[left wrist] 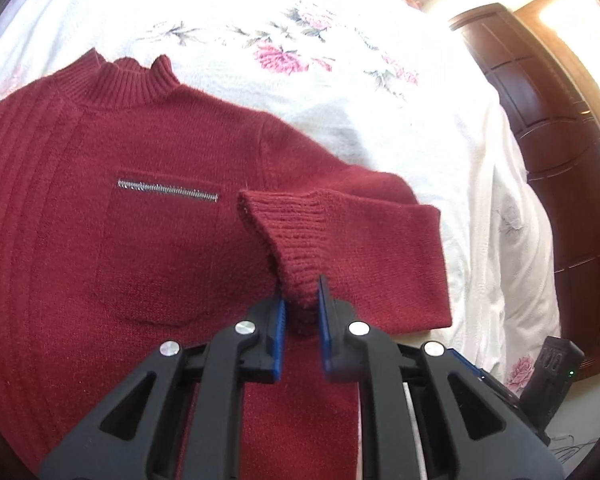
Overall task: Fold small clothes
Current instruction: 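Grasp the folded cuff with the left tool and lay it flat across the body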
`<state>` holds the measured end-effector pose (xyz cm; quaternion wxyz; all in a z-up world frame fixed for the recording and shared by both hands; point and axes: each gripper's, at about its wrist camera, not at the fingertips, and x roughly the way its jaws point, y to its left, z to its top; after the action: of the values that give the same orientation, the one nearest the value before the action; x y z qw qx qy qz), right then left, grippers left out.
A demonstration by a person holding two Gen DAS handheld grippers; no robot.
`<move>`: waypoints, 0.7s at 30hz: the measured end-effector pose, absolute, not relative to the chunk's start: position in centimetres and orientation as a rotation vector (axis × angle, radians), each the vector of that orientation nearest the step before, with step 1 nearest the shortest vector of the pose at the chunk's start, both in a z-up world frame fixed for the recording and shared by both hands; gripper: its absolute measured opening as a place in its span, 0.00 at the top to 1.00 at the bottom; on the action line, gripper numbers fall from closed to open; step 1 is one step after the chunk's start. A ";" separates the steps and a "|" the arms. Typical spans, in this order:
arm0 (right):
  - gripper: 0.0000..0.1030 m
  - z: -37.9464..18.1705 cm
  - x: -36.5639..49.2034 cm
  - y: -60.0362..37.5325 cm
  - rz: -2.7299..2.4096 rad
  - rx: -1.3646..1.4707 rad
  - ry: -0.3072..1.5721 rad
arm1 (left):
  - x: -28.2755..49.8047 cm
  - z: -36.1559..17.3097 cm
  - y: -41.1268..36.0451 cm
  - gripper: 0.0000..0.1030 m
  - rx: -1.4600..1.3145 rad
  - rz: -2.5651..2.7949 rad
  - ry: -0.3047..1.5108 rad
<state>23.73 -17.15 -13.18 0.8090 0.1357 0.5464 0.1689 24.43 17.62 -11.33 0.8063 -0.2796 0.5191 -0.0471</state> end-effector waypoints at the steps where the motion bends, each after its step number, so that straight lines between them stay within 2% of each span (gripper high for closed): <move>1: 0.68 -13.1 23.7 -17.2 0.363 0.288 1.168 | 24.0 -10.6 18.1 0.89 -0.601 -0.098 1.092; 7: 0.66 -12.7 24.4 -16.3 0.374 0.302 1.174 | 21.6 -8.0 23.5 0.89 -0.599 -0.015 1.022; 13: 0.57 -12.6 26.2 -13.4 0.413 0.330 1.186 | 19.5 -7.0 29.9 0.90 -0.599 0.084 0.988; 16: 0.49 -12.7 27.4 -11.6 0.447 0.363 1.196 | 18.4 -7.0 33.1 0.90 -0.606 0.125 0.985; 21: 0.46 -13.8 29.3 -7.6 0.482 0.335 1.247 | 17.0 -7.7 36.9 0.90 -0.637 0.191 0.984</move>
<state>29.25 -7.63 -13.77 0.7718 0.1544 0.5754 0.2222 16.99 36.93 -7.73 0.8288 -0.3003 0.4635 0.0902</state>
